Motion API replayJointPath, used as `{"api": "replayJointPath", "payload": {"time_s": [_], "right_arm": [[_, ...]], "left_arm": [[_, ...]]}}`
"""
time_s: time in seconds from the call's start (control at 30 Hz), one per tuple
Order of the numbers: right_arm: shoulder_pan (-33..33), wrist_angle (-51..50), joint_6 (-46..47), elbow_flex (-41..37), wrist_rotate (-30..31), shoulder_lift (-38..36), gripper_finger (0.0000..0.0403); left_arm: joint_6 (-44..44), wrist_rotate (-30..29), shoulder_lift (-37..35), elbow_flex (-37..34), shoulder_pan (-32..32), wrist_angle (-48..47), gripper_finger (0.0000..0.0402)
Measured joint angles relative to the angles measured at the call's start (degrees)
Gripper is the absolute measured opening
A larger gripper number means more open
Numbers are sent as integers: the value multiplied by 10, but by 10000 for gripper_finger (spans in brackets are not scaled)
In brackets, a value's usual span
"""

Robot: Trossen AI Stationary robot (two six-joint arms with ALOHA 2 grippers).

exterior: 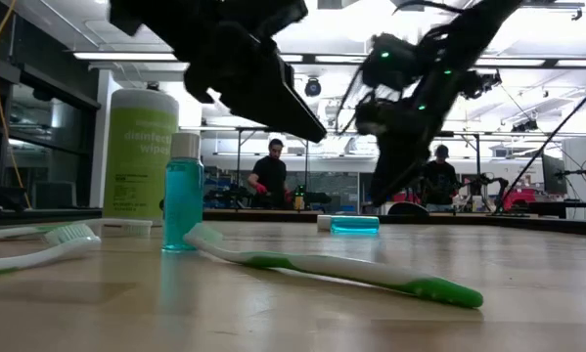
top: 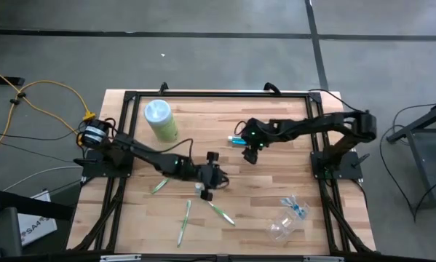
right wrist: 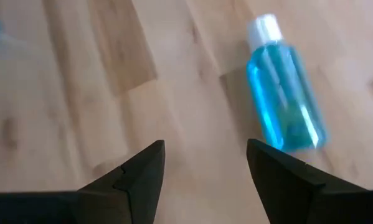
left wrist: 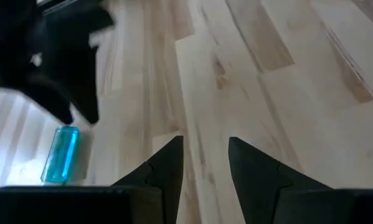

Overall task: Pick & Place toothbrushing station
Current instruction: Put the top blue mouthwash bottle into the middle section of the transparent organizer

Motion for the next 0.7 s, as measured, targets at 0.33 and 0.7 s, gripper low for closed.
{"api": "replayJointPath", "payload": {"time_s": [0.33, 0.7], "right_arm": [[28, -88, -81, 109, 146, 58, 219], [0, -124, -123, 122, 125, 58, 219]], "left_arm": [[-3, -67, -2, 0, -40, -4, 122], [-20, -79, -2, 0, -40, -19, 122]]}}
